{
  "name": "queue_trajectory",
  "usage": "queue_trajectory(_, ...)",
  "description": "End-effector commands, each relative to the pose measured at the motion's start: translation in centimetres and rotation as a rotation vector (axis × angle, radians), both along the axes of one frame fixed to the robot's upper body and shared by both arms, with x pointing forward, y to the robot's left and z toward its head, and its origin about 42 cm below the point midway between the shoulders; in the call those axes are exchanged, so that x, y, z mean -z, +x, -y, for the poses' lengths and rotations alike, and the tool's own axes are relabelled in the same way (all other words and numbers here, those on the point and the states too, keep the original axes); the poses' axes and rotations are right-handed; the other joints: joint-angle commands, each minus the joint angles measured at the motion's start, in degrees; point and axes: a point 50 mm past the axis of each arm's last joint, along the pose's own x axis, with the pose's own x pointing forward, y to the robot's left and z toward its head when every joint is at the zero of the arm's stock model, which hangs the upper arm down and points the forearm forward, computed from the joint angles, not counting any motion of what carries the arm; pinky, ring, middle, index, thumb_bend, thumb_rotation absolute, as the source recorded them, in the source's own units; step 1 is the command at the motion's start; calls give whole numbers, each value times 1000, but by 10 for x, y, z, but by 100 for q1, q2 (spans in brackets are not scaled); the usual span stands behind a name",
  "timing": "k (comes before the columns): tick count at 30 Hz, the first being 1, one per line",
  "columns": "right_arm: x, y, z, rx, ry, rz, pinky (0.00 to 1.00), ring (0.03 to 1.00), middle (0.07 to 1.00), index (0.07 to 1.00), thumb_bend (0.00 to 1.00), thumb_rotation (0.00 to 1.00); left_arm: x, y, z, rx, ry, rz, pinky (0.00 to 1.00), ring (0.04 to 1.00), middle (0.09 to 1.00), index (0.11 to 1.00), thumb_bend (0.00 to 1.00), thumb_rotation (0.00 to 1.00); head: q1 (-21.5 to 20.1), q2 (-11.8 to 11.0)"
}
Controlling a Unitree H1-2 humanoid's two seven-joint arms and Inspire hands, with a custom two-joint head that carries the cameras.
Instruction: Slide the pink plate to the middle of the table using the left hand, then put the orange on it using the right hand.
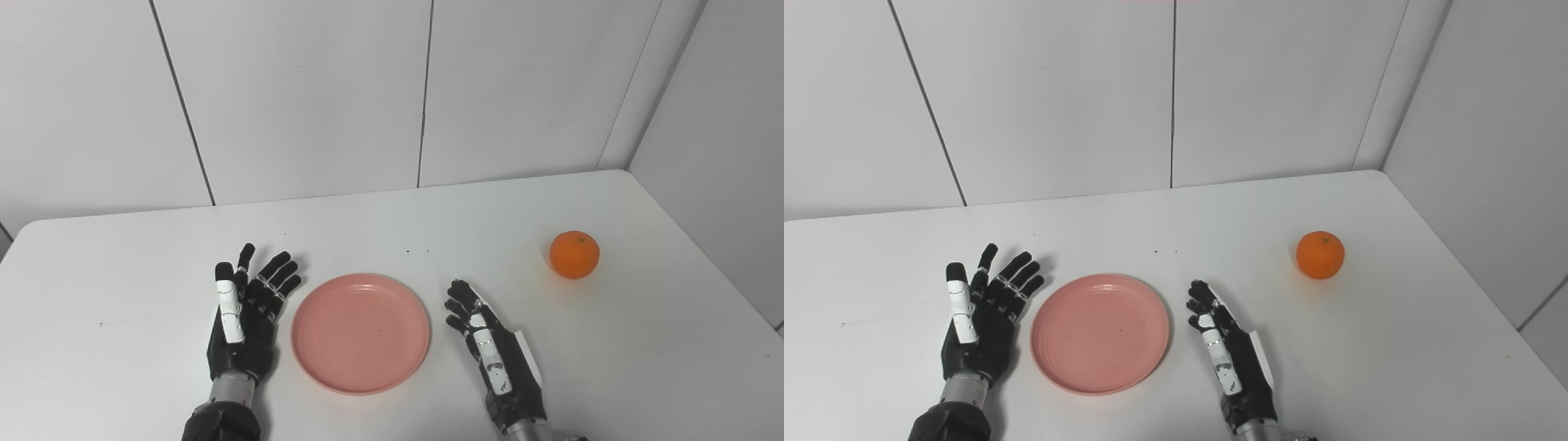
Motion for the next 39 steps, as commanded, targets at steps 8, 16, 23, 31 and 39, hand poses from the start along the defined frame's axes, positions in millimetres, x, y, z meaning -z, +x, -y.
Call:
queue_trajectory(8, -21, -2, 8, 141, -170, 132, 741, 787, 809, 805, 810, 880, 9, 8, -4, 17, -3, -27, 776, 762, 711, 968, 933, 813, -159, -113)
queue_trajectory(16, -59, 14, 29, 206, -420, 239, 648, 743, 773, 795, 820, 917, 12, 10, -2, 22, -14, -28, 766, 757, 714, 971, 939, 809, -157, -162)
queue_trajectory(23, -98, 35, 53, 260, -711, 370, 635, 725, 757, 768, 835, 849, 13, 9, -1, 20, -9, -33, 774, 761, 716, 974, 935, 820, -134, -159)
queue_trajectory(31, -127, 57, 70, 311, -966, 460, 630, 729, 768, 768, 846, 874, 15, 10, -2, 20, -20, -41, 766, 766, 720, 977, 925, 822, -128, -202)
queue_trajectory(39, -151, 74, 88, 356, -1166, 468, 693, 762, 793, 774, 865, 876, 15, 9, -1, 25, -27, -41, 772, 767, 711, 978, 930, 818, -119, -212)
